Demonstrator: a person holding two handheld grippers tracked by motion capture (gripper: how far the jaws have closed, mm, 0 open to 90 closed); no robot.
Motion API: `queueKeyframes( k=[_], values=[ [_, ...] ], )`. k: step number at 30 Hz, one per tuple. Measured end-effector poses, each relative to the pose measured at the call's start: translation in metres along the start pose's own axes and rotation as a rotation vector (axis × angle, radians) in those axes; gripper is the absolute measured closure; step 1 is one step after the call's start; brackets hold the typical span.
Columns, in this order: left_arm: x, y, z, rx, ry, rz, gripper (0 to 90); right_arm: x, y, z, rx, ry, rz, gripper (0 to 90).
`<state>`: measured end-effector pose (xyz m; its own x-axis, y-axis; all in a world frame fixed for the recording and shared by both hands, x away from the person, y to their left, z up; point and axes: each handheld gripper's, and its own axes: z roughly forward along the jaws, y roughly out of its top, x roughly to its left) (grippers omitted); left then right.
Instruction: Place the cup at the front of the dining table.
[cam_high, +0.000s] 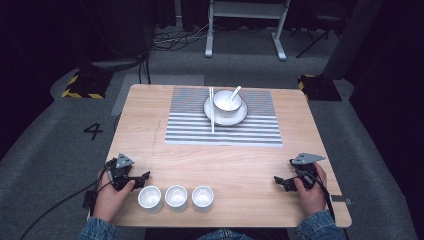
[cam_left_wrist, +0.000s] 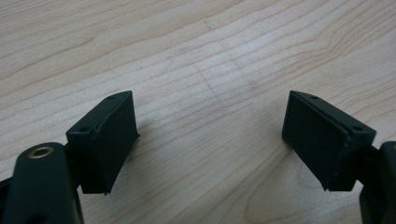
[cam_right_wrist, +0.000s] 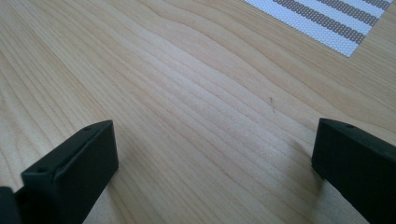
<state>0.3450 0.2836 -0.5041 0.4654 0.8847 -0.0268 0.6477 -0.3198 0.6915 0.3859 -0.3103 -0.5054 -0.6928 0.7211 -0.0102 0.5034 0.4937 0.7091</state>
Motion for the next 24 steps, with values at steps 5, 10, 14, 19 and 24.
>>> queueKeyframes(
  k=[5,10,14,19,24],
  values=[
    [-0.001,0.000,0.000,0.000,0.005,-0.007,18.0,0.000,0.000,0.000,0.000,0.000,0.000,0.6],
    [-0.002,0.000,0.000,0.002,0.009,-0.012,17.9,0.000,0.000,0.000,0.000,0.000,0.001,0.6],
    [-0.002,0.000,-0.001,-0.005,0.020,-0.017,19.2,0.000,0.000,0.000,0.000,0.000,0.001,0.6],
    [-0.002,0.001,-0.009,-0.005,0.006,-0.010,22.7,0.000,0.000,0.000,0.000,0.000,0.001,0.6],
    [-0.005,0.001,-0.024,-0.024,-0.005,-0.001,21.8,0.000,0.000,0.000,0.000,0.000,0.000,0.6]
  ],
)
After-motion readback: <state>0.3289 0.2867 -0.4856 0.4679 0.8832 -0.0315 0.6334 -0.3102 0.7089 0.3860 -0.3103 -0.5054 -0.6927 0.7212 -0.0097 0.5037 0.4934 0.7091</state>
